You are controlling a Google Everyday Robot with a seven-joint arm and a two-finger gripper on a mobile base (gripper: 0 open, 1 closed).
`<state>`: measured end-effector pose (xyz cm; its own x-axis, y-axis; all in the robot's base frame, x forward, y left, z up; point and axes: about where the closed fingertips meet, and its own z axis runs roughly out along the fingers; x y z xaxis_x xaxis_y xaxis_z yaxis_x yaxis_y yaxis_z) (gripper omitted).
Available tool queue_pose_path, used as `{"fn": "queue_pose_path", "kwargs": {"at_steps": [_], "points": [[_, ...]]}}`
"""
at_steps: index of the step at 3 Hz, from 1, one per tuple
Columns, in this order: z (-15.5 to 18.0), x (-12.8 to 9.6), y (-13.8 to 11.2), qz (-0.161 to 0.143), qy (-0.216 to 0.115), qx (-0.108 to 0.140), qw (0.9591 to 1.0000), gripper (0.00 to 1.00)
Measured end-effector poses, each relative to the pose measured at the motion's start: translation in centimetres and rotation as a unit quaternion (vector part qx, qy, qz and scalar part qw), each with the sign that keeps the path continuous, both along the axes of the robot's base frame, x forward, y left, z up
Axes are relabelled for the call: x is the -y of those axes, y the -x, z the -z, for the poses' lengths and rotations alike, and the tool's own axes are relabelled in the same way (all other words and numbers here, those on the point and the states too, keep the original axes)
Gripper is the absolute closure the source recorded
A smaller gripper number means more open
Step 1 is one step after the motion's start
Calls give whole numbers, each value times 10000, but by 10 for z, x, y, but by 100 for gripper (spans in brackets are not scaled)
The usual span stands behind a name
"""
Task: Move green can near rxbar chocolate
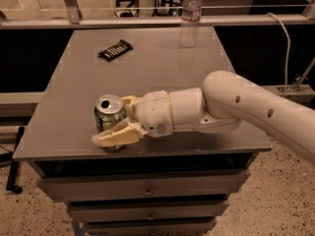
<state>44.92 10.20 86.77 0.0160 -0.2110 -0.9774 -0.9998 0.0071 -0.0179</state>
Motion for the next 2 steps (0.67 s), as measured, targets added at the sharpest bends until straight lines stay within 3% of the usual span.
{"fn": "queue_pose_path", "kwargs": {"at_steps": [1,2], "points": [[-10,32,-25,322,150,237,9991,85],[-35,80,-56,683,477,634,9945,100]]}}
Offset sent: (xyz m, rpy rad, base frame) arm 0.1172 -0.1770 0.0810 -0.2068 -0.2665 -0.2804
